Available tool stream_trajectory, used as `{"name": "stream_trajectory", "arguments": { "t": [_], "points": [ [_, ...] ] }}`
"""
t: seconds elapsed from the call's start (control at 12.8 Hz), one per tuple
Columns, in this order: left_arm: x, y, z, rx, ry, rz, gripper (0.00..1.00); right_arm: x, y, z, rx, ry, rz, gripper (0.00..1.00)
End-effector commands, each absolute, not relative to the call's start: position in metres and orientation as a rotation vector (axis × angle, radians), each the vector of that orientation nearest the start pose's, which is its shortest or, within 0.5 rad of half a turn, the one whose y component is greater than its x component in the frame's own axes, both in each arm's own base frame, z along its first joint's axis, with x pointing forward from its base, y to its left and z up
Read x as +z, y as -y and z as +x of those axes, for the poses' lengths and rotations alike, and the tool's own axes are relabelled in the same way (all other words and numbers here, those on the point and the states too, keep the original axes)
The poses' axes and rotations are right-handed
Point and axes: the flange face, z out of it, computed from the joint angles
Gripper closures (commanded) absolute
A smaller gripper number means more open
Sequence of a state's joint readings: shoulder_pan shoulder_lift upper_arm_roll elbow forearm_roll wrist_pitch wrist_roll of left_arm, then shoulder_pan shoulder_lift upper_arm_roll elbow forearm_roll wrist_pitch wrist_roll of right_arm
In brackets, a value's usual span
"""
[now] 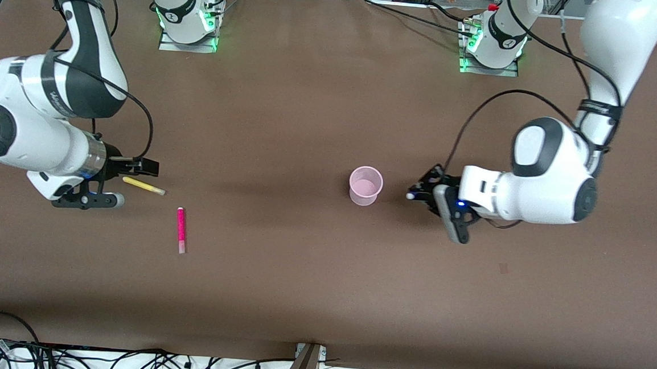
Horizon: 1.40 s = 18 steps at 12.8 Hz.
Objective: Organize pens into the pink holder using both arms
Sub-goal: 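Lift the blue pen toward the holder while the right gripper grasps the marker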
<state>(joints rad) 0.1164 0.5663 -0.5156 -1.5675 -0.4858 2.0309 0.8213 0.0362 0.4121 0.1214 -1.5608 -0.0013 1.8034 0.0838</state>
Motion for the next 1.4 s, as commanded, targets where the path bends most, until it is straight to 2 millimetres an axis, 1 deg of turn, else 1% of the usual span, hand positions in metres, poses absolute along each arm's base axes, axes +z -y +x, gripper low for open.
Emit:
{"name": "stream_trajectory", "arguments": {
  "t": [0.0,0.08,0.16,0.23,0.31,0.39,0.47,0.55,0.7,0.86,0.94,1.01,1.09,1.17,1.25,1.33],
  "points": [
    [0.351,0.29,0.644,0.303,1.167,2.113,1.0,0.342,-0.103,0.66,0.28,0.132,-3.109,0.0],
    [0.336,0.298,0.647,0.403,1.226,2.105,1.0,0.32,-0.102,0.666,0.263,0.125,-3.105,0.0],
    [0.326,0.306,0.641,0.446,1.256,2.089,1.0,0.3,-0.099,0.668,0.256,0.117,-3.103,0.0],
    [0.32,0.314,0.636,0.468,1.225,2.08,1.0,0.284,-0.099,0.669,0.24,0.117,-3.099,0.0],
    [0.317,0.323,0.632,0.5,1.234,2.084,1.0,0.271,-0.101,0.669,0.221,0.118,-3.097,0.0],
    [0.307,0.336,0.62,0.494,1.269,2.069,1.0,0.261,-0.103,0.667,0.197,0.121,-3.097,0.0],
    [0.301,0.338,0.614,0.498,1.275,2.078,1.0,0.253,-0.106,0.665,0.183,0.127,-3.095,0.0],
    [0.297,0.347,0.604,0.5,1.284,2.073,1.0,0.246,-0.106,0.661,0.195,0.13,-3.095,0.01],
    [0.282,0.349,0.594,0.511,1.303,2.089,1.0,0.233,-0.107,0.654,0.192,0.14,-3.095,0.03],
    [0.269,0.341,0.587,0.516,1.404,2.046,1.0,0.219,-0.105,0.648,0.152,0.157,-3.092,0.05],
    [0.266,0.34,0.582,0.508,1.421,2.037,0.49,0.216,-0.102,0.648,0.132,0.168,-3.09,0.07],
    [0.268,0.342,0.581,0.509,1.433,2.025,0.0,0.211,-0.101,0.649,0.122,0.174,-3.088,0.08],
    [0.271,0.346,0.58,0.513,1.427,2.023,0.0,0.207,-0.099,0.651,0.101,0.177,-3.085,0.09],
    [0.274,0.346,0.582,0.519,1.422,2.024,0.0,0.2,-0.098,0.653,0.081,0.203,-3.081,0.1],
    [0.278,0.345,0.583,0.517,1.406,2.035,0.0,0.197,-0.094,0.653,0.077,0.225,-3.079,0.14],
    [0.29,0.345,0.583,0.514,1.363,2.063,0.0,0.197,-0.091,0.654,0.074,0.232,-3.078,0.2]
  ]
}}
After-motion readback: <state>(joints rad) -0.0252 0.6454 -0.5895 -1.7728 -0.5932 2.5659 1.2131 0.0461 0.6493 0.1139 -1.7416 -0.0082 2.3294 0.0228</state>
